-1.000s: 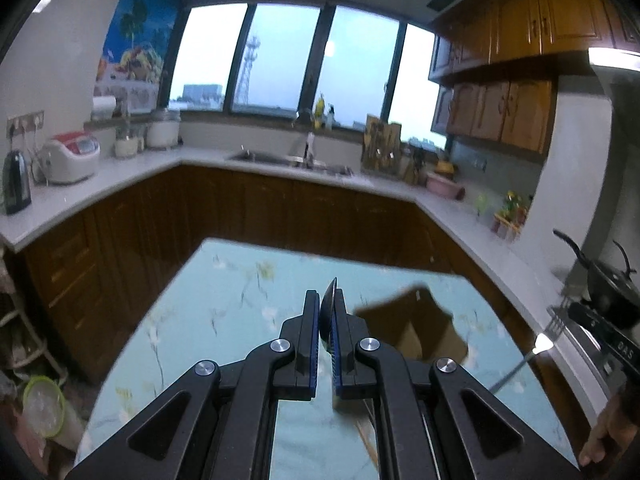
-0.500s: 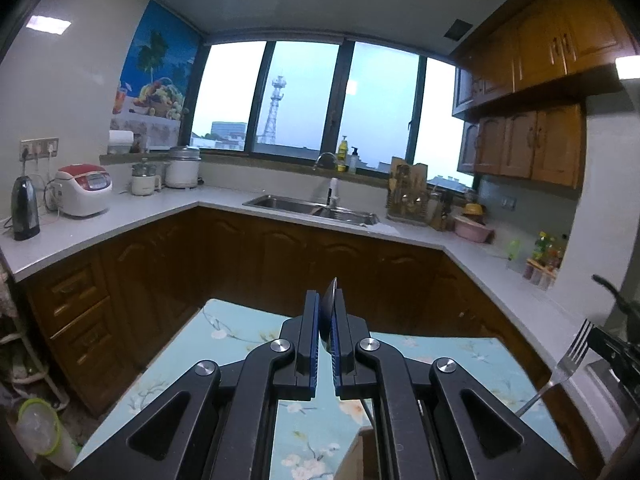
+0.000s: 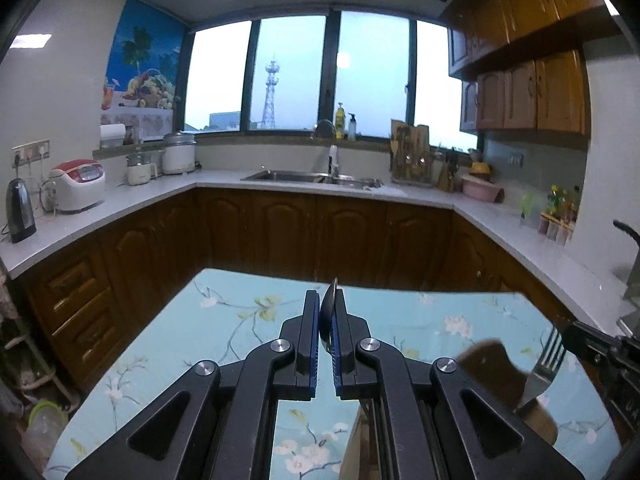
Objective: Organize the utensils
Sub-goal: 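Lift the spoon and fork and carry both toward the wooden caddy, then lower the spoon and fork into the caddy and open both tools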
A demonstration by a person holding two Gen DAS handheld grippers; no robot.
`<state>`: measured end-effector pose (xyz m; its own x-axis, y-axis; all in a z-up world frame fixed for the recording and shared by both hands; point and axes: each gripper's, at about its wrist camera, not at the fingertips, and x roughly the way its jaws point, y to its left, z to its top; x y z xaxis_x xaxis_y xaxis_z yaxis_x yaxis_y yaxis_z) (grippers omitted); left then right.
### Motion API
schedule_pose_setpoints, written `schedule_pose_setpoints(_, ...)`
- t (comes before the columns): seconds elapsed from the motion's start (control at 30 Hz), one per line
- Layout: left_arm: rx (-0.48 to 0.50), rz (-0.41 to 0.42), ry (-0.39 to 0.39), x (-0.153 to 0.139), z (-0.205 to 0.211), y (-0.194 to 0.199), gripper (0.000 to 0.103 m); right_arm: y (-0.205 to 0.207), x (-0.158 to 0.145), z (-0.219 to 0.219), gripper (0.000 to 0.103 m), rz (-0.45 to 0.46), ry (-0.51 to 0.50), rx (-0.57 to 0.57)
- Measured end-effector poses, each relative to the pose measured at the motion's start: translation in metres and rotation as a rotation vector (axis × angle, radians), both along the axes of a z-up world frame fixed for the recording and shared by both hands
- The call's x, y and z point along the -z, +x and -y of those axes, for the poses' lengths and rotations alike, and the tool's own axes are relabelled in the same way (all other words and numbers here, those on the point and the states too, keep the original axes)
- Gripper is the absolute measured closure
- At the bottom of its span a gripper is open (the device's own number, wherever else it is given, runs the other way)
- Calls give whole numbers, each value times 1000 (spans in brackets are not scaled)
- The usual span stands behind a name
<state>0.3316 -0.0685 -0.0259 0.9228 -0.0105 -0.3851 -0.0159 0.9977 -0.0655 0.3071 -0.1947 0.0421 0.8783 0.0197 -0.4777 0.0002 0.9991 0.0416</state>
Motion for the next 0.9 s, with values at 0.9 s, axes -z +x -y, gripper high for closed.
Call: schedule_pose_setpoints(0.9,121,-137,-21,-52,-58,34,90,9,13,14,96,-82,125,-27)
